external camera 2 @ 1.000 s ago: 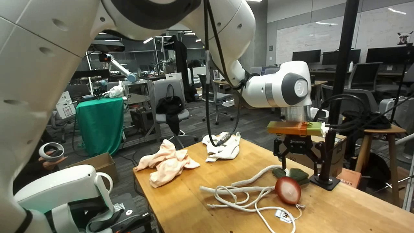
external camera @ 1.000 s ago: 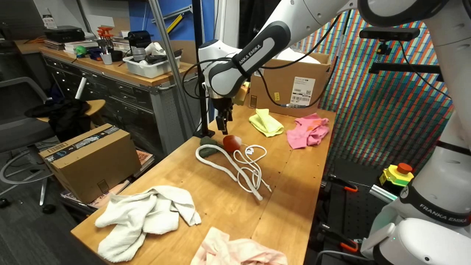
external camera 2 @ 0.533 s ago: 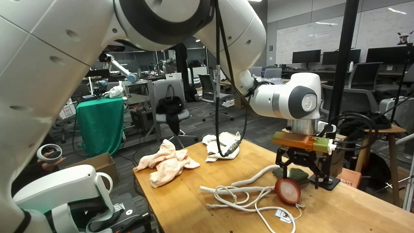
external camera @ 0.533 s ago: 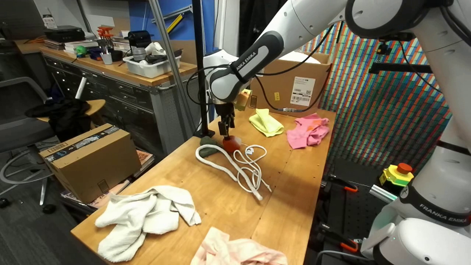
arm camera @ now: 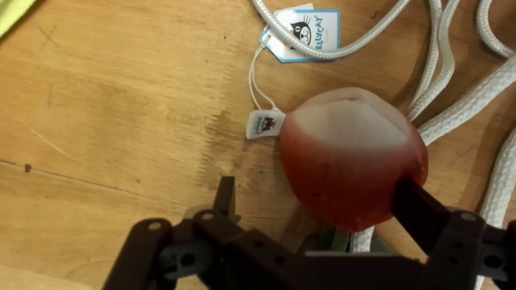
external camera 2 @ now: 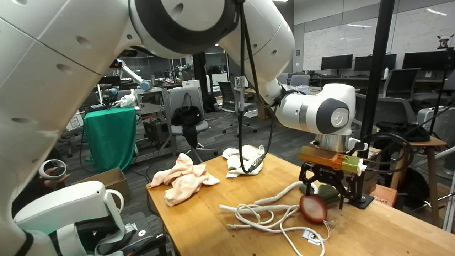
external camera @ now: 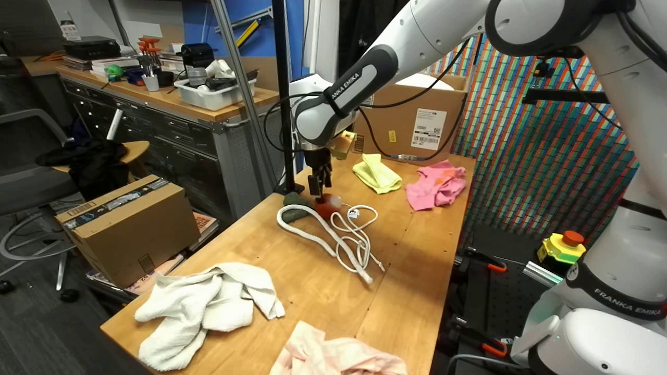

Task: Move the white towel to the left, move the yellow towel to the right, move the pink t-shirt to the right, move the peach t-shirt to the right, move the radish to the right, separate the two white ropes

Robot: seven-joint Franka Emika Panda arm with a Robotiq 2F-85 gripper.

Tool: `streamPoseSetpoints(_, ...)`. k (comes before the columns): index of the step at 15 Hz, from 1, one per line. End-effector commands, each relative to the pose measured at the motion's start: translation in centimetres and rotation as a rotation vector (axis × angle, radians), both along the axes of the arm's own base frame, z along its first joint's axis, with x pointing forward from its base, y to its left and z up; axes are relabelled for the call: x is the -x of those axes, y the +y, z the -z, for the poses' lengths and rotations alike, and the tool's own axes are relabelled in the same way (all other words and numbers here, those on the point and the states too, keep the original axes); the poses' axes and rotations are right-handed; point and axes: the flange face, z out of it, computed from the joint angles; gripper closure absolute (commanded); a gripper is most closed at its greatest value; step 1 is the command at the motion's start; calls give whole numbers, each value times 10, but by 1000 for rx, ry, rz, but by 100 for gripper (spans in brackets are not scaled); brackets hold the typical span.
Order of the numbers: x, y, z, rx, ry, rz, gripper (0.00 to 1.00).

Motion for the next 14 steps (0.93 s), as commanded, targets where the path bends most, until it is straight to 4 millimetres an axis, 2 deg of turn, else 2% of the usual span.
streamPoseSetpoints(1,-1,-1,4,-43,23,3,0)
streamPoseSetpoints(8,7,-2,22,-59,59,7,0)
streamPoseSetpoints(9,7,-1,24,-58,62,7,9)
streamPoseSetpoints(10,8,-2,24,-57,63,3,26)
streamPoseSetpoints(14,8,-1,21,-55,66,4,58)
